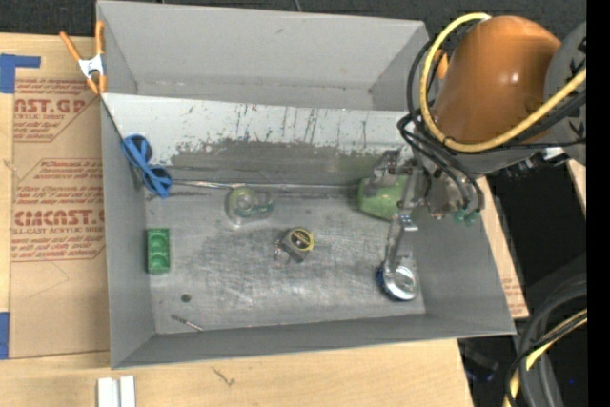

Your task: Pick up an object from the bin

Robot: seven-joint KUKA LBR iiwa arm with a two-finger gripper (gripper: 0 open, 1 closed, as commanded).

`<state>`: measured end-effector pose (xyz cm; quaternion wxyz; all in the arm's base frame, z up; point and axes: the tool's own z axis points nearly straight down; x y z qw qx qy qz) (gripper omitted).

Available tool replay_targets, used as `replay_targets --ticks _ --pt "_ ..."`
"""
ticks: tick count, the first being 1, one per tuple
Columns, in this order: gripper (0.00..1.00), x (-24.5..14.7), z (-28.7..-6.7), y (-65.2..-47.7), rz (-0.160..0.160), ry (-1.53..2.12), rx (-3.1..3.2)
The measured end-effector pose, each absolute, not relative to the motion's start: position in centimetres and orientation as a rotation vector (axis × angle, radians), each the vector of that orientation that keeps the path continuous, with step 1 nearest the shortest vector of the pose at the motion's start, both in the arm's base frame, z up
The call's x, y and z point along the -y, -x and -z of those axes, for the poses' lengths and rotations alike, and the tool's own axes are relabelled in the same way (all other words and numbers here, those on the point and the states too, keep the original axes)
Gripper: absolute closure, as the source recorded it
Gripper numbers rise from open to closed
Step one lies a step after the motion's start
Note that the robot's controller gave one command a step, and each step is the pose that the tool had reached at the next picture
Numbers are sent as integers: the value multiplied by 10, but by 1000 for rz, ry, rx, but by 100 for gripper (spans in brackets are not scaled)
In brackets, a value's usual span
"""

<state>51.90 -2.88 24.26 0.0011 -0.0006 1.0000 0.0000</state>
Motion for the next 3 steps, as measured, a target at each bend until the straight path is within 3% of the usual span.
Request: replay_targets --ticks 1,2,3 --pt "0 52 -68 -525 -1 264 -3120" --pt "0 97 -99 -496 1 732 -3055" --pt "0 125 -73 -525 -21 1240 -2884"
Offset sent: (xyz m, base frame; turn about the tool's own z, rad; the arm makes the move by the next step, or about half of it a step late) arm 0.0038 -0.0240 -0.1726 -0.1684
